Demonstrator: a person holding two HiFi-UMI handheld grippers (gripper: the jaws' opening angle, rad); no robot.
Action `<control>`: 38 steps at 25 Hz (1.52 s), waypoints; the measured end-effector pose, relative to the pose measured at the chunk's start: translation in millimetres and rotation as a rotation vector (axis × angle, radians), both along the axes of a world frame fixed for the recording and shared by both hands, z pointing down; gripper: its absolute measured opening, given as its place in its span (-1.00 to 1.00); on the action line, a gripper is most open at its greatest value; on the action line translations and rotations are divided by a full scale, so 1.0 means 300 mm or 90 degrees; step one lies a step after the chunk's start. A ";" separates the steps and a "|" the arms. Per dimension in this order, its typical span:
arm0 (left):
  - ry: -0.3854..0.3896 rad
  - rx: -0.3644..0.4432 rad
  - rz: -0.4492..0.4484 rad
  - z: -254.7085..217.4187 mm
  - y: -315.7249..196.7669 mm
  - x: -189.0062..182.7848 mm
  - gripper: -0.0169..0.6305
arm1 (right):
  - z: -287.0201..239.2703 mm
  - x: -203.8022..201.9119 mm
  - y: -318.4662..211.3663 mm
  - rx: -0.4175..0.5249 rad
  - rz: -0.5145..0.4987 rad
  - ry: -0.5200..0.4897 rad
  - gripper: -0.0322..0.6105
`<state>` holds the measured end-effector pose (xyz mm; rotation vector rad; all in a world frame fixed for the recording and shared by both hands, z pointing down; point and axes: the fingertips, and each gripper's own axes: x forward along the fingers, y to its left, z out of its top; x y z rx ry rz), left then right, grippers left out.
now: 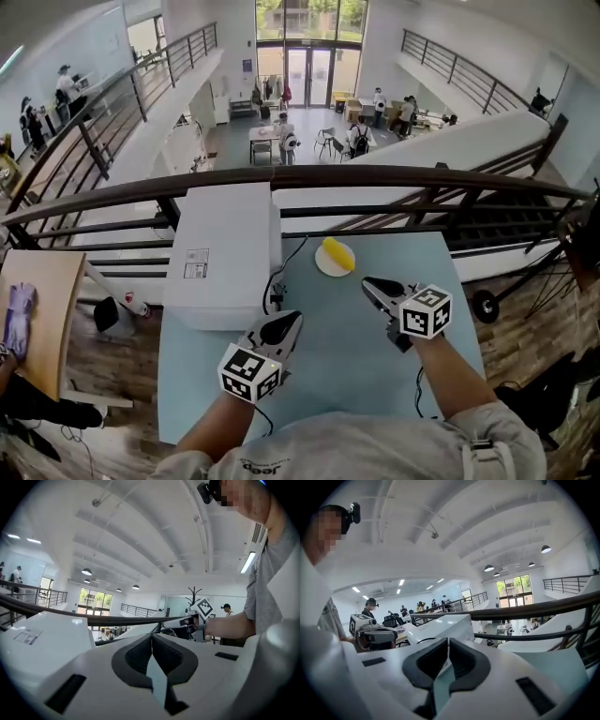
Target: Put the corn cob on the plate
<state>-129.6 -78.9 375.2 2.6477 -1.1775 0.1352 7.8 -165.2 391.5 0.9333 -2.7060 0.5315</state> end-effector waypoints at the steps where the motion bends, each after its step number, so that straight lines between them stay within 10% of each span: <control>1: -0.001 0.003 0.006 -0.011 0.038 -0.014 -0.89 | -0.006 0.006 0.037 -0.003 0.009 -0.004 -0.82; 11: -0.027 0.015 -0.040 -0.106 0.324 -0.053 -0.89 | -0.155 0.158 0.317 0.000 0.026 -0.070 -0.84; 27: 0.036 -0.012 -0.069 -0.212 0.553 0.532 -0.89 | -0.172 0.595 0.643 0.015 -0.092 -0.108 -0.84; 38: 0.007 0.038 -0.051 -0.261 0.552 0.313 -0.89 | -0.209 0.470 0.685 0.050 -0.050 -0.137 -0.85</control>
